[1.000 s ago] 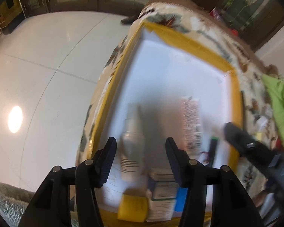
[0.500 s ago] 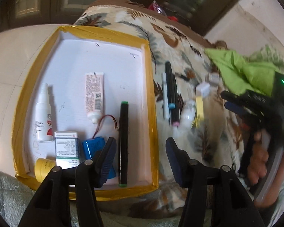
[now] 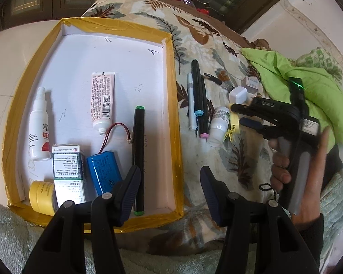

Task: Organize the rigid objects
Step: 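Grasp the yellow case with the right tool while the left grasps the white round bottle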

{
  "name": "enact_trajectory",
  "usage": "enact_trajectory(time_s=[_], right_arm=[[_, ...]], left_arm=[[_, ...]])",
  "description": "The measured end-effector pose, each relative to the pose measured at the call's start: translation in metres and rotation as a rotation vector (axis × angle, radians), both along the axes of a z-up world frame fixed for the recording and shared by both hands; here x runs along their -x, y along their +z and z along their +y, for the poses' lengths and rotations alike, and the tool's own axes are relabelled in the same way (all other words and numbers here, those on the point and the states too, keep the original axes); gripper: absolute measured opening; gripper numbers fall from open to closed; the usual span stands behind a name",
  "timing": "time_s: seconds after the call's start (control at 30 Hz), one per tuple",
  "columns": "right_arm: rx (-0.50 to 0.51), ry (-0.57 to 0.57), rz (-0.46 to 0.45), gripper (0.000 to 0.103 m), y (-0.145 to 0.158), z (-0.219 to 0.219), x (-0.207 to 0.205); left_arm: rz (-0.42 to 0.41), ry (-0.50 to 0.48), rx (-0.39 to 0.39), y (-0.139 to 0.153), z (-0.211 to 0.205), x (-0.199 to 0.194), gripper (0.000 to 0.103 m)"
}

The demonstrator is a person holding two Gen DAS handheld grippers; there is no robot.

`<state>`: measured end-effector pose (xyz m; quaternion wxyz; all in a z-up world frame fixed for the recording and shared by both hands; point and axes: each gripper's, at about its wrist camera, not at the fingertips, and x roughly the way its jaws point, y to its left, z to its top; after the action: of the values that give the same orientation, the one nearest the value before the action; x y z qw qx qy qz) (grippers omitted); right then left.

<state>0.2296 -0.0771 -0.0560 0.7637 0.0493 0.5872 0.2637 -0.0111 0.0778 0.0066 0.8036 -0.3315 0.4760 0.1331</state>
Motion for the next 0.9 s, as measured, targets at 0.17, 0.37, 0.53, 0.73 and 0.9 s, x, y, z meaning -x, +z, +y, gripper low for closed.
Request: enact_trajectory(time_s=[0.17, 0.37, 0.53, 0.73, 0.9], right_arm=[[0.074, -0.037, 0.034, 0.053, -0.022, -0.005, -0.012], [0.019, -0.084, 0.127, 0.048, -0.022, -0.015, -0.012], [-0.033, -0.101, 0.106, 0.048, 0.002, -0.019, -0.004], [-0.184, -0.092, -0.026, 0.048, 0.063, -0.038, 0.02], [-0.295, -0.101, -0.111, 0.048, 0.092, -0.059, 0.026]], left_arm=[[-0.002, 0.007, 0.002, 0.0, 0.002, 0.0, 0.055], [0.01, -0.003, -0.021, -0.003, 0.001, 0.0, 0.055], [0.022, -0.028, -0.051, -0.005, -0.005, -0.003, 0.055], [0.037, -0.118, -0.143, 0.005, -0.028, -0.026, 0.055], [0.06, -0.2, -0.216, 0.004, -0.053, -0.076, 0.055]])
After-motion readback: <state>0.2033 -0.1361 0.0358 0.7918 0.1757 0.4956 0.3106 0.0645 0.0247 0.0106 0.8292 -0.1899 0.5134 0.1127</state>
